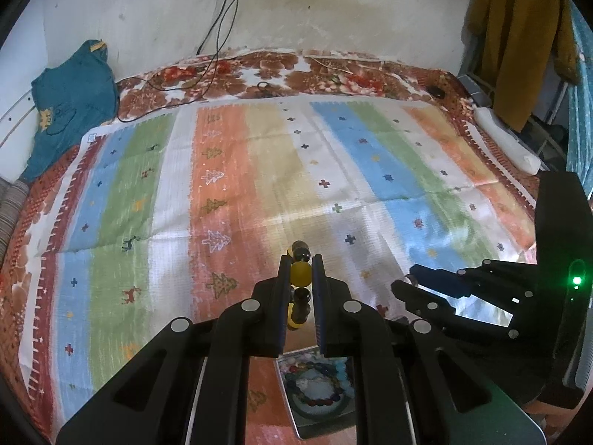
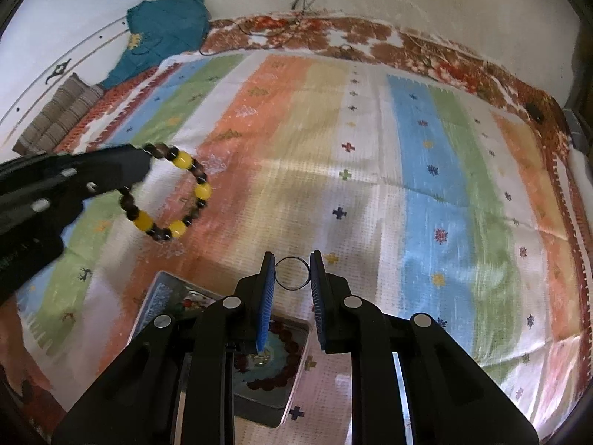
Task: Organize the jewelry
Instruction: 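Lift the yellow-black bracelet with the left gripper while the right gripper carries the ring to the tin, then open both grippers over the tin, releasing the yellow-black bracelet and the ring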
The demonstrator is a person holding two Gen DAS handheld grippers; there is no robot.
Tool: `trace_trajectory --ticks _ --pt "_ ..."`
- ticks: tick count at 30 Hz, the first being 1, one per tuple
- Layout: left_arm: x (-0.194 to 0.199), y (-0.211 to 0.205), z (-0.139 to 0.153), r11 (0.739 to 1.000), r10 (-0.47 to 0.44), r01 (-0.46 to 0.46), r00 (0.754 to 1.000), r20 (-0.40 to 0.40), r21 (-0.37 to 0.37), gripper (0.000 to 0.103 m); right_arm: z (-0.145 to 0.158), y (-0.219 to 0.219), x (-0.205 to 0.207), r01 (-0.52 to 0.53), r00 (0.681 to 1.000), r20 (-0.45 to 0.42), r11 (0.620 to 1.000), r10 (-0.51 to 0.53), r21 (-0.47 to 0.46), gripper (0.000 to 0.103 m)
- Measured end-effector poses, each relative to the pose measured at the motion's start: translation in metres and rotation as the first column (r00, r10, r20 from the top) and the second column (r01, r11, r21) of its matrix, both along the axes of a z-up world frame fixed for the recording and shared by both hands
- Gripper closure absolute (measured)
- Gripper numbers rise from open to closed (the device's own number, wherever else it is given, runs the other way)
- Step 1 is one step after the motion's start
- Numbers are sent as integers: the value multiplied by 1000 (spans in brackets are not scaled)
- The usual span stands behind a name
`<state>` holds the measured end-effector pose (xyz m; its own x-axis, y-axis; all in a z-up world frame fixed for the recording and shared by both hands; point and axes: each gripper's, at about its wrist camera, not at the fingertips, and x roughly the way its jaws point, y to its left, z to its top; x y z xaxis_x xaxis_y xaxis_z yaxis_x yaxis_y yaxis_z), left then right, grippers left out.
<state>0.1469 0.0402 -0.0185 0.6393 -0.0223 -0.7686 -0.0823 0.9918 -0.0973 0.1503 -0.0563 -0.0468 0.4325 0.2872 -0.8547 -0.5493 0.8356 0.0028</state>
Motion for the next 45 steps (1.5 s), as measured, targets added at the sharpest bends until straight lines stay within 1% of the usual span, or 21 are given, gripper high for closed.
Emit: trace_trajectory --ticks 5,11,14,20,25,32,33,34,35,36,39,41,43,45 --pt "-11 -7 6 1000 -15 15 1000 17 2 92 6 0 -10 -20 1000 18 1000 20 18 83" --pt "-28 -15 19 999 -29 30 998 56 -14 92 11 -2 -23 -40 999 30 999 39 33 83" --pt "-37 -19 24 999 -35 36 997 72 -15 92 16 -7 -30 -45 999 28 997 43 65 83" --pt "-50 -21 28 998 -41 44 996 79 -35 92 22 -10 -46 -70 996 64 994 65 82 83" --pt "-64 -24 30 998 -36 41 996 86 -55 92 23 -15 -54 -76 996 55 992 71 98 83" --pt "-76 -27 31 998 -30 35 995 95 -57 92 28 -19 -65 -89 994 82 989 79 122 83" --pt "-76 -27 30 997 -31 37 996 89 -63 92 28 -20 -66 -90 994 79 988 80 125 82" --pt "-75 -27 29 997 -33 38 996 77 -66 92 28 -20 -66 -91 994 75 988 82 124 77" --pt "-75 -27 27 998 -27 31 998 65 -63 92 28 -22 -67 -90 994 74 988 81 125 72" --pt "-74 -26 26 998 -14 17 998 54 -60 92 29 -23 -67 -87 994 74 988 78 127 63" --pt "-77 -23 26 998 2 2 999 55 -60 91 31 -28 -70 -76 994 82 989 67 124 62" --pt "-82 -21 27 998 12 -9 998 58 -59 81 33 -31 -71 -69 994 91 990 59 119 59" --pt "-88 -20 28 998 17 -13 998 64 -65 77 36 -36 -74 -65 994 98 990 53 124 55" --pt "-94 -20 29 998 19 -14 997 69 -65 75 38 -40 -77 -64 994 100 989 51 133 54"
